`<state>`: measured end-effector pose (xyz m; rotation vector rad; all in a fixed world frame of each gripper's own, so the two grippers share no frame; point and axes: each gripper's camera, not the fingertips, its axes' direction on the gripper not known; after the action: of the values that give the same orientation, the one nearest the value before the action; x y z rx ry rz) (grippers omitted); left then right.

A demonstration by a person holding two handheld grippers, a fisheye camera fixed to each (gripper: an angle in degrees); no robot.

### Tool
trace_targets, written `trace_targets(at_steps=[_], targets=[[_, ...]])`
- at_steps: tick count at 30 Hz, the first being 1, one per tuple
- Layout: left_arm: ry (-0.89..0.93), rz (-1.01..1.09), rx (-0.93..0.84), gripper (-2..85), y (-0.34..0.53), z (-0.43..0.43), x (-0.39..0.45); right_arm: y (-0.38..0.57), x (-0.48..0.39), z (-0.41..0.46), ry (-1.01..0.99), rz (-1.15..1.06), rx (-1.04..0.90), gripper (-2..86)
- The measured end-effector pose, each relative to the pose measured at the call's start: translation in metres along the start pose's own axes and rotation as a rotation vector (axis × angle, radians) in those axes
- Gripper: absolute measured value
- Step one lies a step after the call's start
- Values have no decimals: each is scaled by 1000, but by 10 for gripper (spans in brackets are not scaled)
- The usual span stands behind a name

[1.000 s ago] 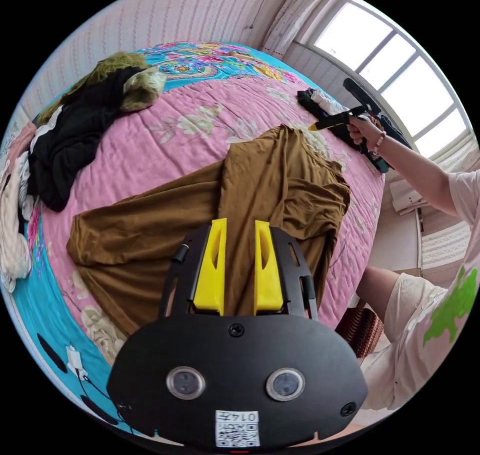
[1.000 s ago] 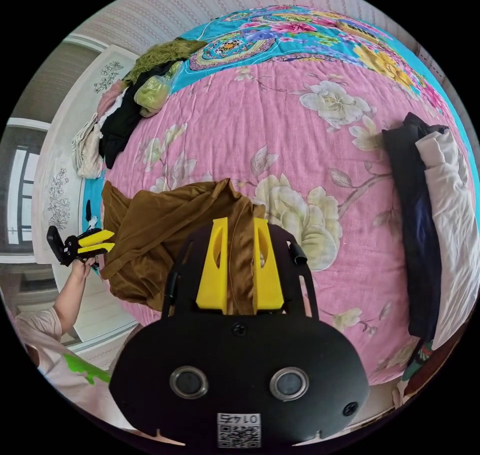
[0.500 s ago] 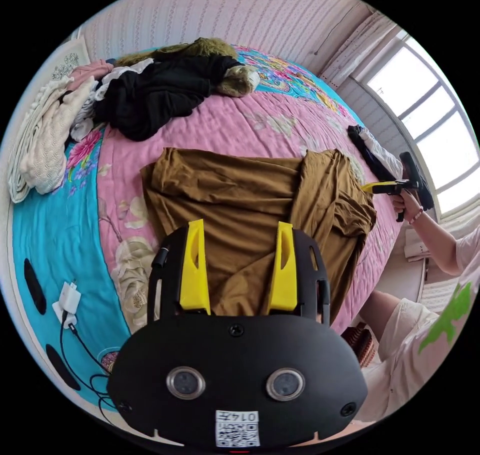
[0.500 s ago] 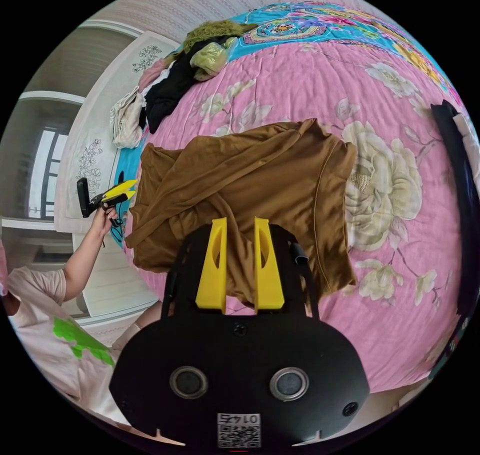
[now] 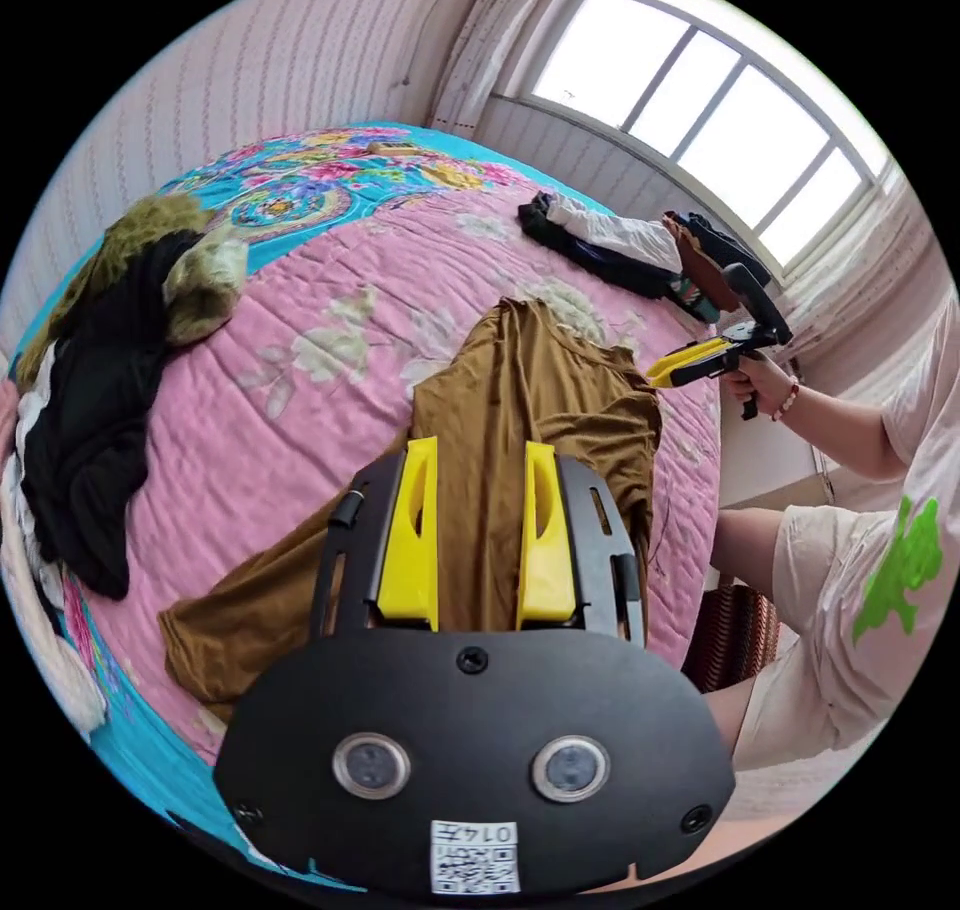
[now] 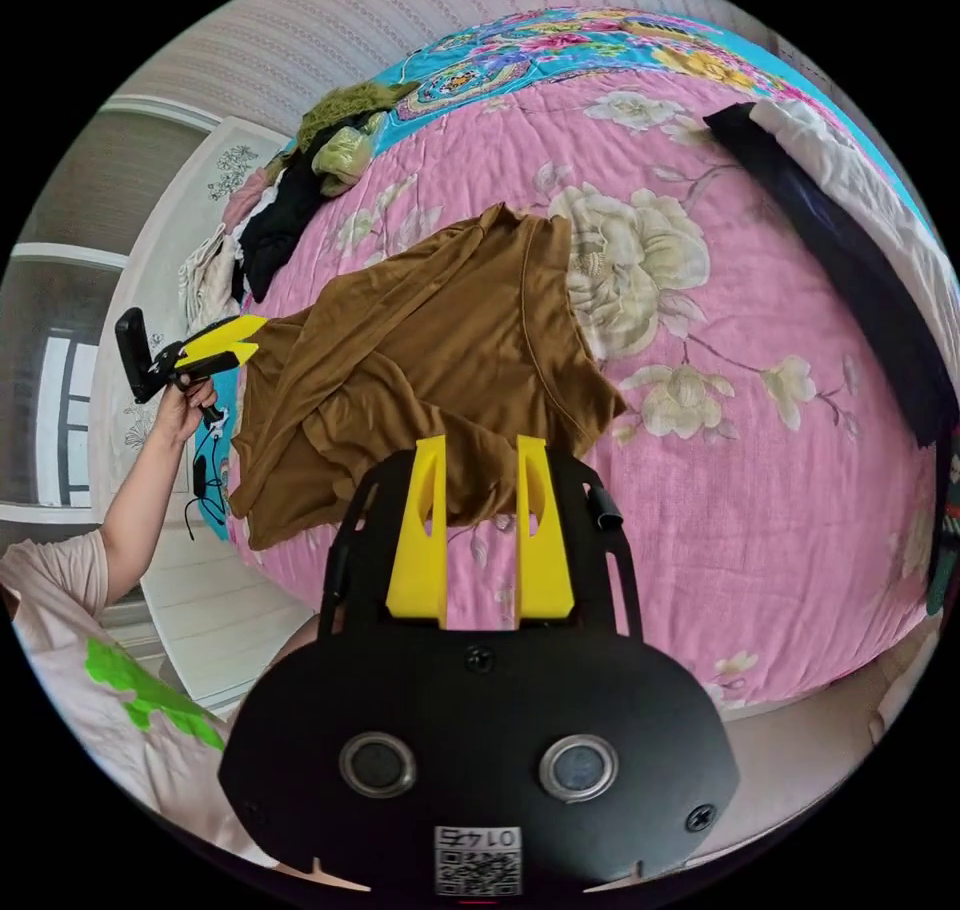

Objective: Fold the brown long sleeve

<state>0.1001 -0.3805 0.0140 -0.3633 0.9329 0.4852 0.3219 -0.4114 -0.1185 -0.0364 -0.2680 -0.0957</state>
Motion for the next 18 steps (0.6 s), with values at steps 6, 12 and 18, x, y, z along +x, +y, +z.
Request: trace_targets(at_steps=[6,12,18], targets=[[77,227,-108,126,-110,63,31,40,35,8,-68,171,74,124],[64,385,-208,114,-196,117,60,60,46,27,-144,223,109,130],[13,535,-378,121,-238,166,84,72,40,52,-162,241,118,134]])
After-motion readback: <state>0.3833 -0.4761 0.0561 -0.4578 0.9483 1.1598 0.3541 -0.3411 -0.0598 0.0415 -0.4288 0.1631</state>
